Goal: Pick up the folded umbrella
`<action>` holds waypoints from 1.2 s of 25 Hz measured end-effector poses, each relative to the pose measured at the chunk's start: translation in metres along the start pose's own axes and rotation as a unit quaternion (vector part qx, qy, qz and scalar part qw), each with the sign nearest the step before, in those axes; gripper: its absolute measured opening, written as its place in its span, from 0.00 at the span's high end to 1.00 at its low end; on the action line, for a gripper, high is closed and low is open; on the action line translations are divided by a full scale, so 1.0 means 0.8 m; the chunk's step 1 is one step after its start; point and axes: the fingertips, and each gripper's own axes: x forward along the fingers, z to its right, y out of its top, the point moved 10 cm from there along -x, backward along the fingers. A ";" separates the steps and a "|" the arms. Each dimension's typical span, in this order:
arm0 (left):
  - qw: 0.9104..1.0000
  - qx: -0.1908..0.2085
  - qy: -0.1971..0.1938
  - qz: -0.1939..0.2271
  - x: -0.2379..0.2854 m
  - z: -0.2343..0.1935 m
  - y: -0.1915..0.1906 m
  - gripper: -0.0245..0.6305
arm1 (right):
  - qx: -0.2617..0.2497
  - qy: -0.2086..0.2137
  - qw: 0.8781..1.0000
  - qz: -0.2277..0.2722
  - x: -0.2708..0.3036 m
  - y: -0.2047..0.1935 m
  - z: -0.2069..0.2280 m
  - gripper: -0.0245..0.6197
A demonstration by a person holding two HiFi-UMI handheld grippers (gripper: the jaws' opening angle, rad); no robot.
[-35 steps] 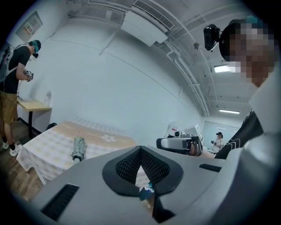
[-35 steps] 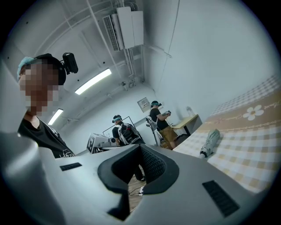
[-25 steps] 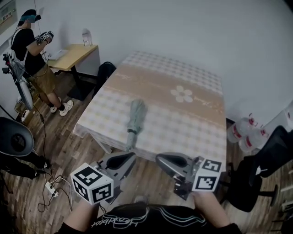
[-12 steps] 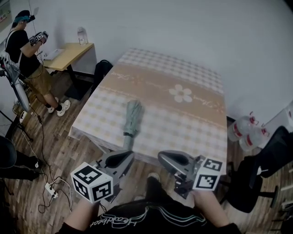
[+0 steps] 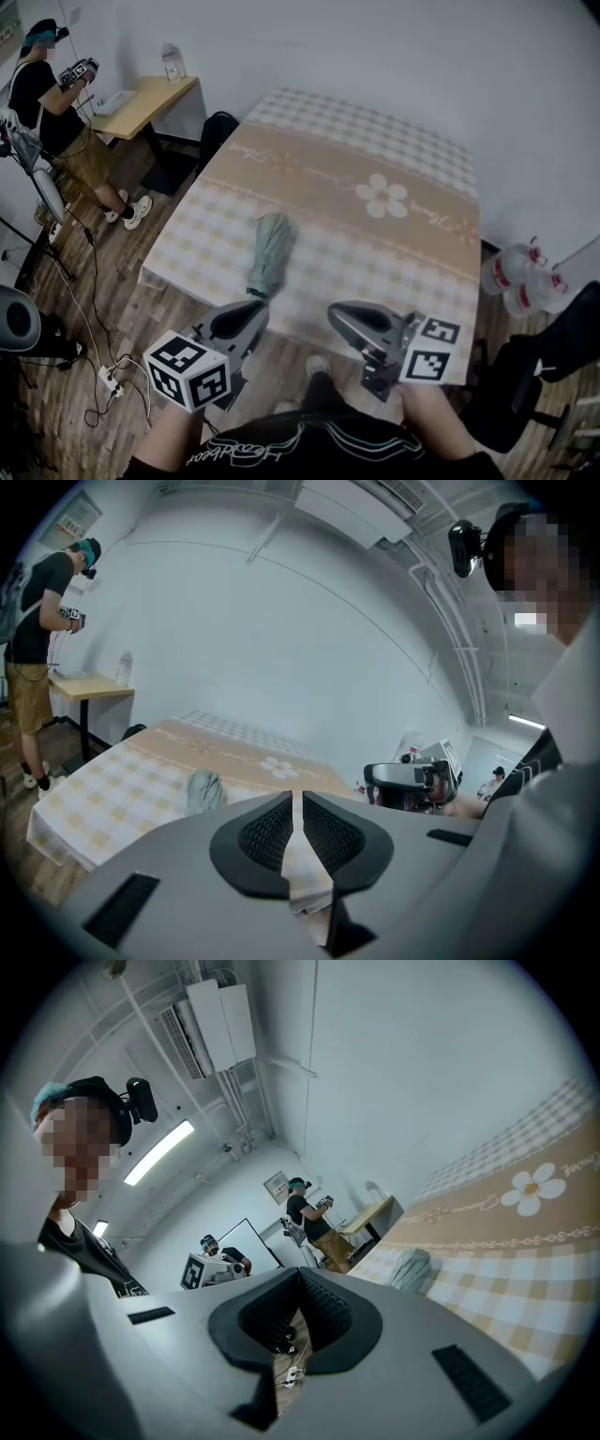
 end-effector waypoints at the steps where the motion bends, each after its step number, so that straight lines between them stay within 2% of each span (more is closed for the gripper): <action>1: 1.000 -0.002 -0.001 -0.003 0.009 -0.006 0.002 0.94 | 0.004 0.000 1.000 -0.002 0.001 0.003 0.011 0.94; 5: 1.000 -0.005 -0.005 -0.021 0.044 -0.026 0.006 0.81 | 0.021 0.000 1.000 -0.015 0.008 0.010 0.048 0.94; 12: 0.997 0.001 0.053 -0.064 0.098 -0.070 0.004 0.61 | 0.038 -0.011 0.999 -0.031 0.015 0.021 0.101 0.94; 18: 0.990 -0.010 0.097 -0.101 0.136 -0.115 -0.011 0.54 | 0.050 -0.018 0.998 -0.040 0.027 0.022 0.140 0.94; 25: 0.978 -0.023 0.144 -0.152 0.174 -0.159 -0.039 0.51 | 0.058 -0.033 0.996 -0.059 0.030 0.018 0.180 0.94; 30: 0.969 -0.033 0.165 -0.184 0.198 -0.176 -0.060 0.51 | 0.049 -0.020 0.996 -0.069 0.035 0.014 0.193 0.94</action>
